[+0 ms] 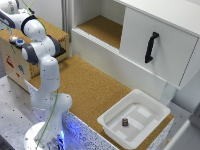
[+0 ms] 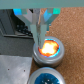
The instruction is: Turn off the red led light
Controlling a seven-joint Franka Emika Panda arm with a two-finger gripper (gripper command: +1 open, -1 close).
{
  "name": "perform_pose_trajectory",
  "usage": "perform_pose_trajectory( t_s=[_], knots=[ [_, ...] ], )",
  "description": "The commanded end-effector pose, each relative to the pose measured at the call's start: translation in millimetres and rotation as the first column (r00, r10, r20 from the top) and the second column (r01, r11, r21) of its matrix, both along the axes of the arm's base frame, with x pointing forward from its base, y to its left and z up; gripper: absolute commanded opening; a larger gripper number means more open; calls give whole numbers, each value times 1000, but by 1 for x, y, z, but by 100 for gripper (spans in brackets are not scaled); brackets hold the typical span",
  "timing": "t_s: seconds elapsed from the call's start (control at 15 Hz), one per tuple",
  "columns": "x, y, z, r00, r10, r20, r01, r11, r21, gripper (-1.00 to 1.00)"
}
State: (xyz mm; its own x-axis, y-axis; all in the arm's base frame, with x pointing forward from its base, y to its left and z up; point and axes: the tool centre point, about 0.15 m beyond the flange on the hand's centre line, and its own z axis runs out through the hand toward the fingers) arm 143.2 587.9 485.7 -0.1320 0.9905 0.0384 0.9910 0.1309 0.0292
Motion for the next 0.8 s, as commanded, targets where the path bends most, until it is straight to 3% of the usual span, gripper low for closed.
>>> perform_pose_trajectory(
  t_s=[0.0,0.47,0.53,0.67,0.73],
  knots=[
    [41,39,-16,993,-35,-114,17,988,-156,-100],
    [35,36,-31,987,-33,-158,3,983,-186,-100],
    [33,35,-18,990,-28,-136,-1,978,-209,-100],
    [36,32,28,995,-63,-75,50,985,-164,-100],
    [40,26,45,993,-97,-69,84,981,-173,-100]
  ],
)
